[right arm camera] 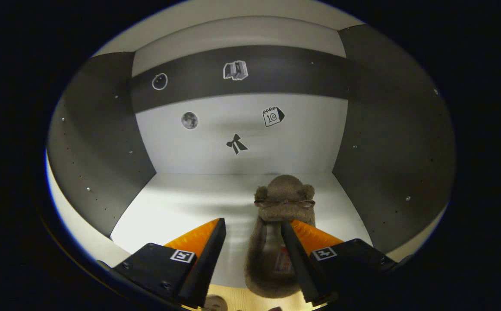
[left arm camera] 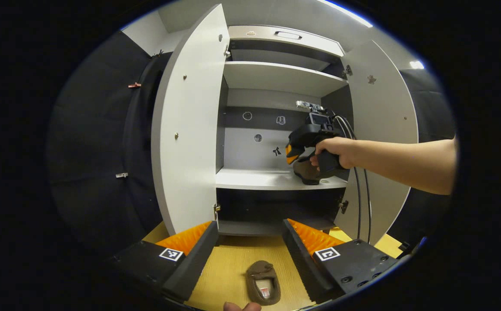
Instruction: Grab one shoe with the right hand and put it into the shoe cabinet, grab the other shoe with the left hand and put it into the shoe cabinet; then close the right door with the right hand and the left door with the left hand.
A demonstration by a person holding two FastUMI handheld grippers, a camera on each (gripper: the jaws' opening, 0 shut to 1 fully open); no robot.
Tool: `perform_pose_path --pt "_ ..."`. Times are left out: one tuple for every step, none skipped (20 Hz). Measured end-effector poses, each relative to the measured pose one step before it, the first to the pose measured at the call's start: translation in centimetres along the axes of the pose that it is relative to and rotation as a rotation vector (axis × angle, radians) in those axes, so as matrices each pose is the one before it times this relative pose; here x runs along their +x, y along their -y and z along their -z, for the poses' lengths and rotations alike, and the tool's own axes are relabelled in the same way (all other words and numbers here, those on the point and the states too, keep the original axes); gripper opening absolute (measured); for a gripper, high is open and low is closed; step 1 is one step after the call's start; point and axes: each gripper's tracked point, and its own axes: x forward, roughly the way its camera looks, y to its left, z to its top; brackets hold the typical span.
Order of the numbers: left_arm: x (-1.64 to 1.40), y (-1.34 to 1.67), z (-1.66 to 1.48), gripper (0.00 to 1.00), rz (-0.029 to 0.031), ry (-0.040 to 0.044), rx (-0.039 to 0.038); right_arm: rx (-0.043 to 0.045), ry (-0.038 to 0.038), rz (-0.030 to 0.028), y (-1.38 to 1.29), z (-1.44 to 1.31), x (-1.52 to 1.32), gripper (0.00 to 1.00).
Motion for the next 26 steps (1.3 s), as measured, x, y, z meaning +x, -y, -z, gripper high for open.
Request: perform_pose_path --pt "0.083 0.135 0.291 0.95 0.00464 -0.00363 0.00262 0.00543 0.02677 -0.01715 -0.346 -0.428 -1.242 0.88" --pt "0.027 0.117 0.243 0.95 0.00345 -0.00585 -0.00028 0.0079 0.02781 -0.01096 -0.115 -0.321 -1.069 0.97" --pt "0.049 0.047 0.37 0.95 0.00466 -0.00624 -0.002 0.00394 0.03627 -0.0179 -0.369 -0.594 -1.745 0.99" --pt "0.013 0.028 0.489 0.95 0.00246 -0.01096 -0.00212 -0.00053 0.04074 -0.01164 -0.184 -0.697 -1.595 0.99" --pt "0.062 -0.035 0.688 0.95 0.00128 -0.01469 0.00008 -0.0032 0.03687 -0.01047 -0.241 -0.658 -1.563 0.99" --pt "0.015 -0.109 0.767 0.95 0.00017 -0.01569 0.00312 -0.00445 0.03224 -0.0073 -0.144 -0.5 -1.749 0.99" --pt "0.021 -0.106 0.966 0.95 -0.00189 -0.01929 0.00597 0.00064 0.03633 0.00638 0.08 -0.579 -1.772 0.99" --pt "0.062 -0.036 0.989 0.95 0.00146 -0.02027 0.00572 0.00522 0.03031 -0.00427 0.03 -0.528 -1.866 0.99" --pt "0.122 0.032 1.133 0.95 0.00368 -0.02119 0.00713 0.00318 0.03623 -0.00098 -0.072 -0.601 -1.766 0.99" --pt "0.15 0.139 1.17 0.95 0.00848 -0.02344 0.00814 0.00141 0.03602 -0.00052 0.21 -0.635 -1.52 0.98" --pt "0.254 0.336 1.339 0.95 0.01434 -0.02501 0.00962 -0.00132 0.03007 -0.00481 0.013 -0.572 -1.482 0.99" --pt "0.33 0.318 1.325 0.95 0.01606 -0.02774 0.01289 -0.00187 0.02716 -0.00722 0.036 -0.594 -1.516 0.98" --pt "0.399 0.262 1.478 0.95 0.01444 -0.03123 0.01137 -0.00192 0.02503 -0.00565 -0.048 -0.634 -1.46 0.98" --pt "0.453 0.078 1.42 0.95 0.00735 -0.03618 0.00651 -0.00042 0.0266 -0.00961 0.009 -0.795 -1.33 0.98" --pt "0.592 -0.001 1.48 0.95 0.00312 -0.03127 0.00339 -0.00523 0.0283 -0.00646 0.075 -0.773 -1.274 0.98" --pt "0.625 0.01 1.236 0.95 0.00173 -0.02809 -0.00093 -0.00577 0.02734 0.00307 0.284 -0.809 -1.226 0.98" --pt "0.839 0.081 1.342 0.94 0.00409 -0.02448 -0.00522 0.00111 0.02065 0.00164 0.265 -0.664 -1.045 0.98" --pt "0.841 -0.033 0.937 0.94 0.00468 -0.02341 -0.00936 0.00977 0.01417 0.00166 0.18 -0.559 -0.964 0.98" --pt "1.069 -0.067 0.992 0.94 0.00169 -0.01975 -0.0099 0.0079 0.0049 -0.00137 0.066 -0.321 -0.894 0.98" --pt "1.013 0.042 0.941 0.94 0.00726 -0.02054 -0.0057 -0.00082 0.01433 -0.00778 -0.038 -0.546 -1.034 0.98" --pt "0.985 -0.027 1.107 0.94 0.00009 -0.01881 0.00513 -0.01561 0.01048 0.00201 0.031 -0.438 -0.682 0.98" --pt "1.002 -0.23 0.968 0.94 -0.00836 -0.01725 0.01258 -0.01615 -0.00015 0.00459 0.381 0.193 -0.388 0.98" --pt "1.014 -0.134 0.917 0.92 -0.00858 -0.01237 0.00976 -0.00426 -0.0051 0.00174 0.044 0.213 -0.536 0.98" --pt "1.032 0.015 0.551 0.89 -0.00111 -0.00432 0.00177 0.00793 -0.00418 0.00132 0.008 0.015 -0.438 0.98" --pt "1.006 0.07 0.635 0.87 0.00305 -0.00904 0.00158 0.00767 -0.00162 0.00303 0.19 -0.118 -0.423 1.0" --pt "0.986 -0.085 0.637 0.86 -0.00276 -0.01412 0.01095 0.0032 0.00076 0.00864 0.435 -0.035 -0.567 0.98"
